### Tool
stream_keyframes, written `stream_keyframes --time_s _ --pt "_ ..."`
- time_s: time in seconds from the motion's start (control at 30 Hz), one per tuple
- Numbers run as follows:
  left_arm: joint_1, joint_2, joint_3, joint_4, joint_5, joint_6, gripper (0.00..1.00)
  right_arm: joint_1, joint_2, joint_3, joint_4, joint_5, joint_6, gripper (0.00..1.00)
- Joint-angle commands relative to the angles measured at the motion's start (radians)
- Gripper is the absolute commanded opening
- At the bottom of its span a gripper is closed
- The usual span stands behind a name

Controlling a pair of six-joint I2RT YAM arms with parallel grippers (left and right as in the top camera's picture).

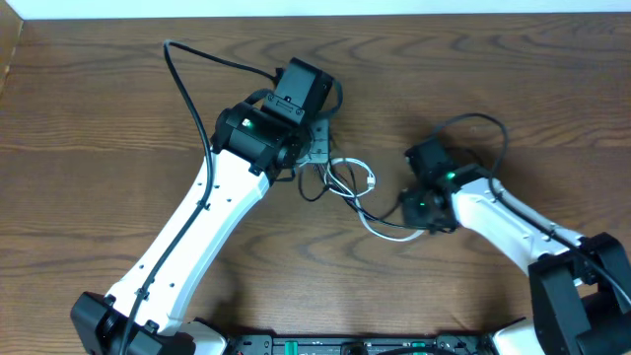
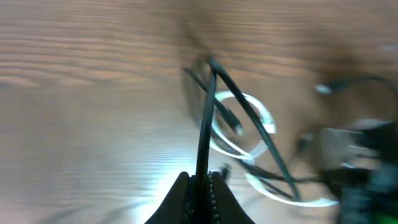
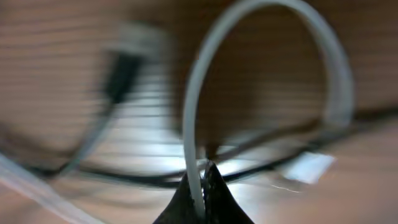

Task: Untangle cables
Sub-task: 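Pull the white cable right with the right gripper, away from the black cable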

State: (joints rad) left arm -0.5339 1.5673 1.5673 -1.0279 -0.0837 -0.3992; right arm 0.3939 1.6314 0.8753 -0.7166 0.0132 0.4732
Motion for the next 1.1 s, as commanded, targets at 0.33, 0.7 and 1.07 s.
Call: stream_keyframes --time_s 0.33,0.7,1.07 --pt "0.066 0.002 0.006 -0.034 -0.224 -0.005 0.08 -0.35 -0.289 0.477 -0.237 0.336 -0.124 0.01" --pt "0.111 0.002 0.006 -0.045 -0.224 -0.005 0.08 -0.599 -0.377 0.734 -0.157 0.325 -0.122 0.01" --pt "0.112 0.002 0.006 -0.052 -0.225 -0.005 0.08 -0.756 -0.371 0.734 -0.074 0.351 -0.121 0.01"
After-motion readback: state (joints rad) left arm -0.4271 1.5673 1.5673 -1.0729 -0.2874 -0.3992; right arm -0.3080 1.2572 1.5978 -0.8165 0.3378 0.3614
